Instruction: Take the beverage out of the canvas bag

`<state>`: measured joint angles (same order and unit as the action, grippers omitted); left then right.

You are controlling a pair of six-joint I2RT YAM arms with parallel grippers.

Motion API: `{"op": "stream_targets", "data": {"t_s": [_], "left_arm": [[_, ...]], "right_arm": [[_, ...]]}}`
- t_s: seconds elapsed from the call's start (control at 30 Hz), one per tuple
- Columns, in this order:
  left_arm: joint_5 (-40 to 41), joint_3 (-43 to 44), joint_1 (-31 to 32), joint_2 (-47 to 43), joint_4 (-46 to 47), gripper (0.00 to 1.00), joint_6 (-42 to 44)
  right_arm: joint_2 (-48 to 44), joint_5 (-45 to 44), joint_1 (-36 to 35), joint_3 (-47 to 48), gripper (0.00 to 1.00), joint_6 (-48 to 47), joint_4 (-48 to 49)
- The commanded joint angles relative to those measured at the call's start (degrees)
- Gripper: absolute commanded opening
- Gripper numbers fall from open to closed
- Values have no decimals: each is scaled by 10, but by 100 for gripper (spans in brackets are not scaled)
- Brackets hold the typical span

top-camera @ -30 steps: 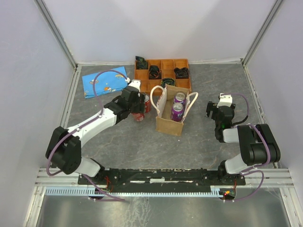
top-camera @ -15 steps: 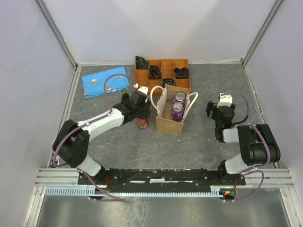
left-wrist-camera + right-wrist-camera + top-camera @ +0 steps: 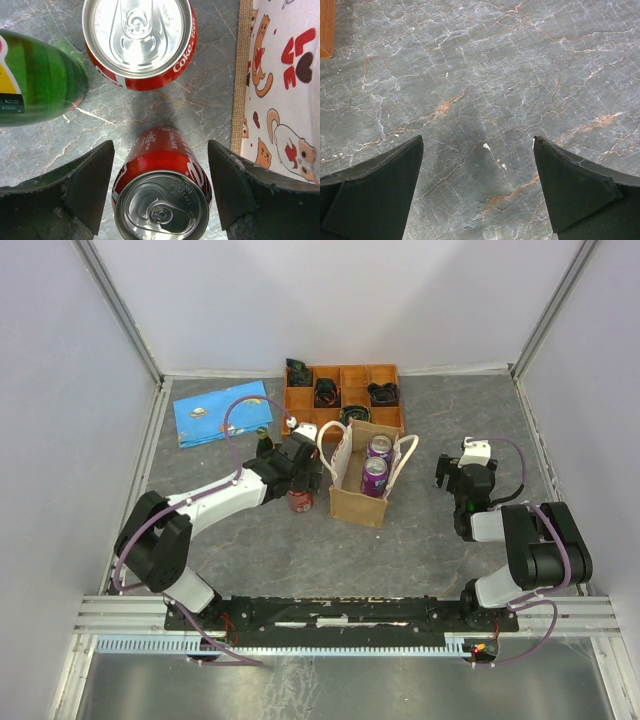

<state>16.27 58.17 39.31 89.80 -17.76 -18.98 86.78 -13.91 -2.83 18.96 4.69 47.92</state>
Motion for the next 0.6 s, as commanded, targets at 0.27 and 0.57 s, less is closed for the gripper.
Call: {"op": "stream_targets", "data": {"t_s": [0.27,0.57], "left_arm": [[54,56,4,-43,-4,99,-12],[104,87,21,-139,-31,99,-1]], "right_arm": [[-7,6,2,16,99,2,17],[-7,6,2,16,99,1,17]]}}
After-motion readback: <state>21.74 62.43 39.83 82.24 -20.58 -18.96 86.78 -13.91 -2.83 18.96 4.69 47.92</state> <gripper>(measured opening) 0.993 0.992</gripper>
